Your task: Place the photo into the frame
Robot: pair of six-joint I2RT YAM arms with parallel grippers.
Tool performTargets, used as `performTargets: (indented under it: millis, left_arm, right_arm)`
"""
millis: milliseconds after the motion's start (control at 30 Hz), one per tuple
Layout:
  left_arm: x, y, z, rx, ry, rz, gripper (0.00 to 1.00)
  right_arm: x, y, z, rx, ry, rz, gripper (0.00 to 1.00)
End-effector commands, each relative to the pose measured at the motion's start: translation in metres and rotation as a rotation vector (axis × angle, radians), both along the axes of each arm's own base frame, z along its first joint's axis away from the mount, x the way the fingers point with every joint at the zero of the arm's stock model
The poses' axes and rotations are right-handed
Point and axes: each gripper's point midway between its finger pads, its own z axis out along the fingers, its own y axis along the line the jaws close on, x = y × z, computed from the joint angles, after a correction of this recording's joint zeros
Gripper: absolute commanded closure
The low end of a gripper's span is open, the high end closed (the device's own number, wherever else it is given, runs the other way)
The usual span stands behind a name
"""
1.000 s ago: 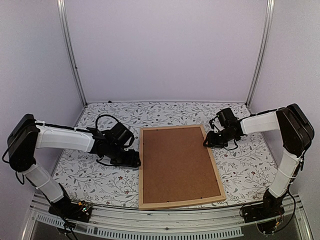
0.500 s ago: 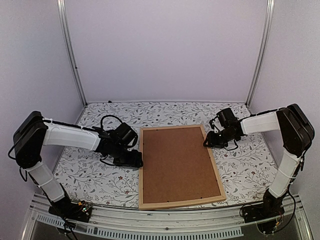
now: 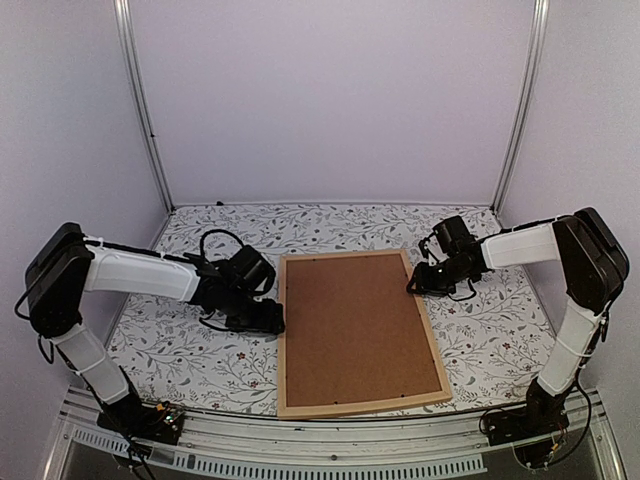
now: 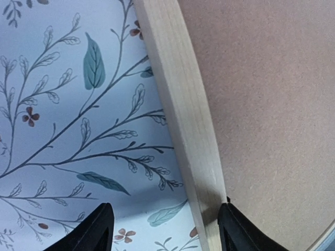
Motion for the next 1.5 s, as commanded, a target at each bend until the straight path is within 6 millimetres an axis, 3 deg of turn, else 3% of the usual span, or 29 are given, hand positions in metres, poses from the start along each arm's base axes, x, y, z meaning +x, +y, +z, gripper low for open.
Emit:
performTargets:
  millis: [0,167,500,800,1133,1467]
  left_arm:
    - [0.000,0.011,0.015,0.022,-0.048,0.031,0.30]
    - [0.005,0.016,0.014,0.047,-0.053,0.035,0.29]
    - [0.010,0.002,-0.002,0.057,-0.018,0.001,0.29]
    - [0.001,-0.006,-0.007,0.047,0.005,-0.012,0.29]
    - [-0.006,0.007,-0.006,0.081,-0.001,0.010,0.29]
    - [-0.007,0.006,-0.002,0.072,0.000,0.007,0.29]
  right_arm:
    - [-0.026,-0.012,-0.018,-0.068,0.088,0.002,0.63]
    - [-0.025,-0.011,-0.017,-0.064,0.085,0.003,0.63]
    - [-0.027,-0.013,-0.017,-0.069,0.084,0.000,0.63]
    - [-0.027,-0.014,-0.018,-0.073,0.085,-0.001,0.63]
    - [-0.026,-0.013,-0.016,-0.070,0.084,0.002,0.63]
    - [-0.025,-0.013,-0.016,-0.073,0.083,0.002,0.63]
